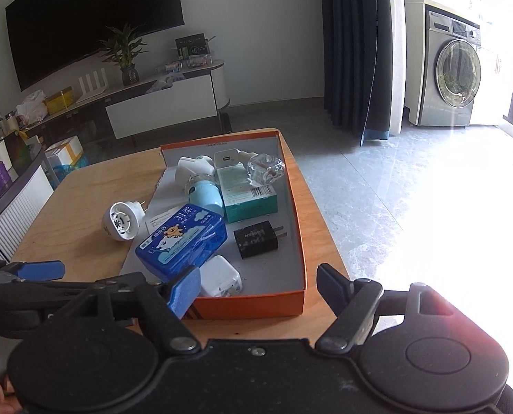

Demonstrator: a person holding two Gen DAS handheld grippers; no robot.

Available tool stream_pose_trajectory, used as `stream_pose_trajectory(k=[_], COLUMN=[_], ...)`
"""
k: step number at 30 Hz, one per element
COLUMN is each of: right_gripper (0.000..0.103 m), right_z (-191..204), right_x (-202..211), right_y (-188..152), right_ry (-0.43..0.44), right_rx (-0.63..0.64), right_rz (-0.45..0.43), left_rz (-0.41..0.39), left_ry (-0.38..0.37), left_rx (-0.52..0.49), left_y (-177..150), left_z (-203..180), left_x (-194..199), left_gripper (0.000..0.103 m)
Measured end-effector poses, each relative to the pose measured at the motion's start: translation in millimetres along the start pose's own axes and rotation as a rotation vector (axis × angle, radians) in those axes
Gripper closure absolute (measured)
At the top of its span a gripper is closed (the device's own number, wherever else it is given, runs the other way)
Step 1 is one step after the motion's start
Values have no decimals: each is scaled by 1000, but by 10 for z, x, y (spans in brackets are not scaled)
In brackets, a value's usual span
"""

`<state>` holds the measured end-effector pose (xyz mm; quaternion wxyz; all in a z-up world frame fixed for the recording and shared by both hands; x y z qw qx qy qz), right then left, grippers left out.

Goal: Organize rigid objects
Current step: 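Withdraw both open grippers from the cardboard box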

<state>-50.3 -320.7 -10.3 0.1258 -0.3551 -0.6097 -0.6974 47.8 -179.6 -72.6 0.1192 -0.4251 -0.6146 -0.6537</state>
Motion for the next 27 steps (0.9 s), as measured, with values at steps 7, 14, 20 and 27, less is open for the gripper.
stream_pose_trajectory(k=[7,14,20,27], right_gripper=[15,15,15,15], right_z=[26,22,22,28], right_x=[-9,-43,-47,-58], right_y=[-12,-23,-20,-26], right_ry=[9,7,9,12], right_rx=[1,1,-1,-4], right_rz=[6,14,16,16], left_rz=[5,13,15,13], left_ry=[9,9,11,11], left_rx=[3,3,0,-3], left_y=[-12,-23,-18,-15], left_z=[17,25,18,24], left_x=[-11,-37,-41,-38], left_gripper=[0,0,0,0])
Point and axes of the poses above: each gripper's, at about its wrist camera, not at the fingertips, and x roughly against the way its jaws point, z to its left, y to its top, the point moved 7 cm from there along -x, roughly the way its jaws point, and after that the axes turned 8 degrees about -y, right-handed, at the moved point
